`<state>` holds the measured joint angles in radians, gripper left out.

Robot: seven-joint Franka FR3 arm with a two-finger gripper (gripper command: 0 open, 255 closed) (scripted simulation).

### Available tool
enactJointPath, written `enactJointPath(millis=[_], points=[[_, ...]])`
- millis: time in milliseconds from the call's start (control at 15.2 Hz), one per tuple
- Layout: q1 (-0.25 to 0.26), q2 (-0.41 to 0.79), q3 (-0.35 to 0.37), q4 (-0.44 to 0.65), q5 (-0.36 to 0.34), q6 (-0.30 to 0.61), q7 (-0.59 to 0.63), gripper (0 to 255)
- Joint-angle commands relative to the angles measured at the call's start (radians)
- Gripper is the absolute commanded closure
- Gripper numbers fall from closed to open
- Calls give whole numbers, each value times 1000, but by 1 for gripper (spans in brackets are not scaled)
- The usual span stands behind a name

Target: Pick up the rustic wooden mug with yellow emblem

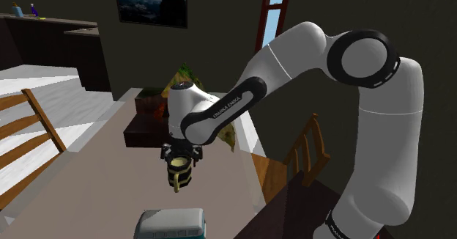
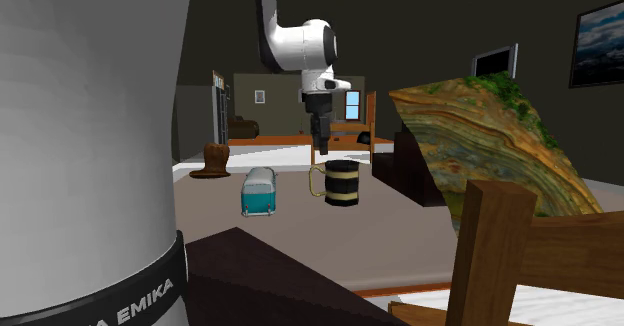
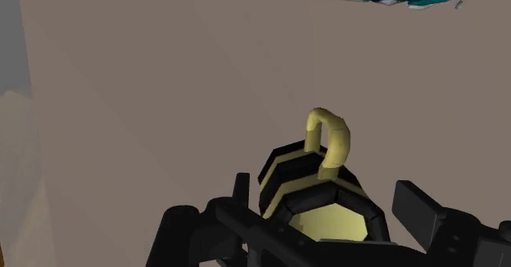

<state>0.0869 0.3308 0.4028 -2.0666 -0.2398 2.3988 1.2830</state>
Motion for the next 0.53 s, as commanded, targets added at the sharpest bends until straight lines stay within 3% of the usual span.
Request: enactJointPath(millis=[0,462], points=[[31,79,-22,73,-40,1,59,0],[56,154,-51,86,-80,58,94,0]])
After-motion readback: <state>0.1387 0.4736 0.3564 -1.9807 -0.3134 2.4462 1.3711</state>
